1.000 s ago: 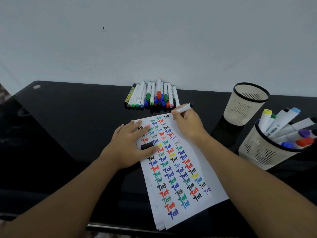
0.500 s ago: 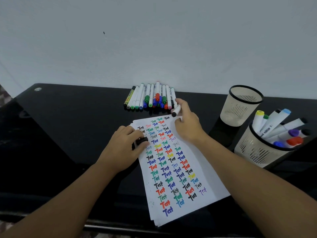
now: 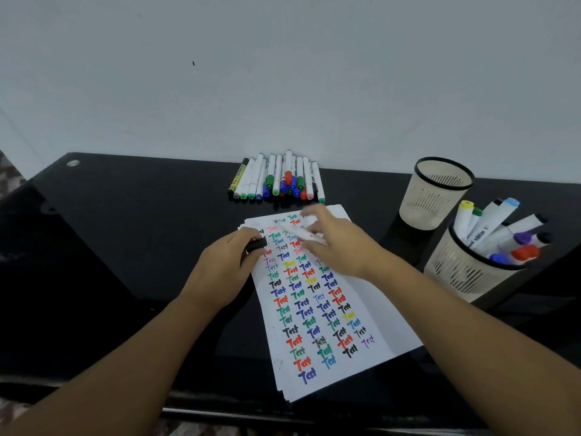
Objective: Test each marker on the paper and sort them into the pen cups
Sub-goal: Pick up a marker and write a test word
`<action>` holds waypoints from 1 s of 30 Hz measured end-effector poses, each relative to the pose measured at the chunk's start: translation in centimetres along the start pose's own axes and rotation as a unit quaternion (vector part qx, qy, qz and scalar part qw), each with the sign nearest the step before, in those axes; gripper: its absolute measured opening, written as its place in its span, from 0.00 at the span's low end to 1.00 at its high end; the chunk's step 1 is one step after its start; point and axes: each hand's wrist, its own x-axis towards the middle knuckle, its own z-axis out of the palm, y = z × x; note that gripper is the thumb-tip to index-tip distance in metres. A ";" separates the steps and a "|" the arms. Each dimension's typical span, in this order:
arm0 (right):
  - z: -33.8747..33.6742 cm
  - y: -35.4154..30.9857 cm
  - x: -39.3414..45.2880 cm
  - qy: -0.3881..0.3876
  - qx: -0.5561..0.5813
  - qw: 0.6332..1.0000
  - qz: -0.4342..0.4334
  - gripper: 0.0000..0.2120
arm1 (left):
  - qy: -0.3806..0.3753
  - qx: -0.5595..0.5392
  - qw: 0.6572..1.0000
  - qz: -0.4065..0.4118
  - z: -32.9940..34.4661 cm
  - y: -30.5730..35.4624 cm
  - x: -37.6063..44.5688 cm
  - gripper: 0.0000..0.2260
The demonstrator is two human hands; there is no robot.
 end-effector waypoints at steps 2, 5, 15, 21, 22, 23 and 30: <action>0.3 0.3 0.0 0.010 -0.061 0.998 -0.008 0.16 | 0.006 0.002 1.000 -0.001 -0.1 0.2 -0.1 0.10; 0.4 0.3 0.0 0.024 -0.061 0.998 -0.026 0.16 | 0.011 0.009 1.000 0.005 -0.1 0.2 0.0 0.10; 1.2 0.6 0.5 0.005 -0.047 0.997 -0.061 0.15 | -0.002 0.027 0.999 0.025 -0.2 0.1 -0.2 0.10; 0.9 -0.3 0.4 0.024 -0.106 0.989 -0.099 0.15 | -0.004 0.038 0.998 0.057 -0.2 0.3 -0.1 0.12; 0.8 -0.5 0.3 0.028 -0.122 0.987 -0.103 0.15 | -0.003 0.039 0.997 0.059 -0.2 0.3 -0.2 0.12; 0.7 -0.7 0.3 0.033 -0.135 0.985 -0.107 0.14 | -0.003 0.040 0.998 0.058 -0.2 0.3 -0.2 0.12; 1.5 -2.1 0.1 0.019 -0.184 0.968 -0.172 0.15 | 0.007 0.039 0.996 0.083 -0.3 0.5 -0.3 0.13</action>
